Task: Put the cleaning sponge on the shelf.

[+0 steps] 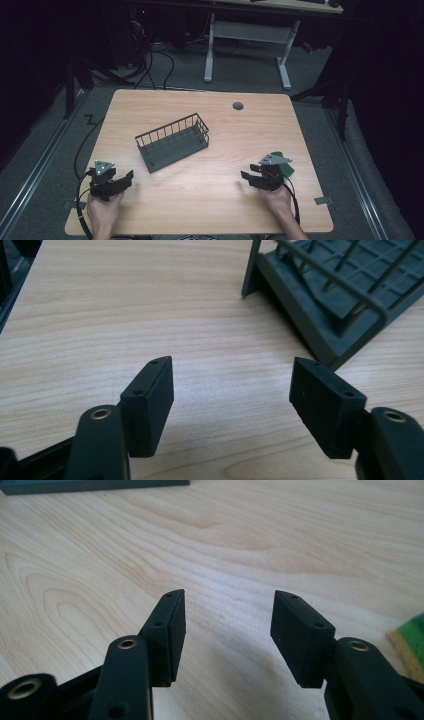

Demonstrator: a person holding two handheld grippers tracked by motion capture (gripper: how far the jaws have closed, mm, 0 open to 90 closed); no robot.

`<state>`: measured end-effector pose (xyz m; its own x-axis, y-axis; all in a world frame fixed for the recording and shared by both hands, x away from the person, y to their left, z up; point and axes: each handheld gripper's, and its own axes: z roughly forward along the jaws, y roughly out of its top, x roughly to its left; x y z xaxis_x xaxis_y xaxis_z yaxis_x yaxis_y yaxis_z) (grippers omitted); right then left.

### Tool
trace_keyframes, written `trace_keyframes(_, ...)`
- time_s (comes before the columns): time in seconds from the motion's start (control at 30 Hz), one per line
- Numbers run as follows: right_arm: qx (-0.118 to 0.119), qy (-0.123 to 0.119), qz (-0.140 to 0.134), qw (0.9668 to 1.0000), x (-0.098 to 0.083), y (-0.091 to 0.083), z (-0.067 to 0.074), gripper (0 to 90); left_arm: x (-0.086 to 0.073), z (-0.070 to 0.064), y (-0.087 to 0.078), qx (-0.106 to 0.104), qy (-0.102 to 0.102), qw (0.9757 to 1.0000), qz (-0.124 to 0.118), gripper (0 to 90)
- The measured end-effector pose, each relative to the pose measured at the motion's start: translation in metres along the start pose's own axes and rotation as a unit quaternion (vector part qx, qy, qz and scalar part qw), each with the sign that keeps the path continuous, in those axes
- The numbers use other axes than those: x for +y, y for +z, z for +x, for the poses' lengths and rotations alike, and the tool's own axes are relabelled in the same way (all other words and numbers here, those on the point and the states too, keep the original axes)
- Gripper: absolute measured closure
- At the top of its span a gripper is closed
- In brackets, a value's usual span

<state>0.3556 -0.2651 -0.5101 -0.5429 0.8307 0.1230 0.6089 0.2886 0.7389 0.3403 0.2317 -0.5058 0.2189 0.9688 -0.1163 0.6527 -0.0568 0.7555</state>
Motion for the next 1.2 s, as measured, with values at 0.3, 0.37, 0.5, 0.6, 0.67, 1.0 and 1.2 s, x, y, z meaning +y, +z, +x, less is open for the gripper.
trace_keyframes(0.3, 0.013, -0.001, -0.029, 0.9995, 0.030, -0.009, 0.005, 52.4, 0.019, -0.011, -0.012, -0.025, -0.007, 0.9995, -0.018, 37.5)
trace_keyframes(0.37, 0.018, -0.006, -0.031, 0.9993, 0.039, -0.008, 0.007, 53.0, 0.025, -0.014, -0.013, -0.025, -0.005, 0.9995, -0.020, 37.5)
trace_keyframes(0.5, 0.028, -0.013, -0.034, 0.9990, 0.058, -0.005, 0.009, 53.8, 0.037, -0.018, -0.016, -0.032, -0.006, 0.9992, -0.026, 37.1)
trace_keyframes(0.6, 0.036, -0.015, -0.033, 0.9987, 0.073, -0.002, 0.011, 54.1, 0.045, -0.020, -0.018, -0.039, -0.006, 0.9988, -0.027, 37.0)
trace_keyframes(0.67, 0.040, -0.018, -0.031, 0.9985, 0.084, 0.001, 0.012, 54.3, 0.051, -0.023, -0.018, -0.045, -0.007, 0.9986, -0.029, 37.0)
trace_keyframes(1.0, 0.052, -0.024, -0.027, 0.9980, 0.135, 0.019, 0.014, 58.3, 0.074, -0.031, -0.012, -0.048, -0.012, 0.9985, -0.024, 39.8)
trace_keyframes(1.2, 0.056, -0.026, -0.017, 0.9980, 0.156, 0.038, 0.019, 60.9, 0.084, -0.033, -0.003, -0.050, -0.015, 0.9985, -0.017, 40.1)
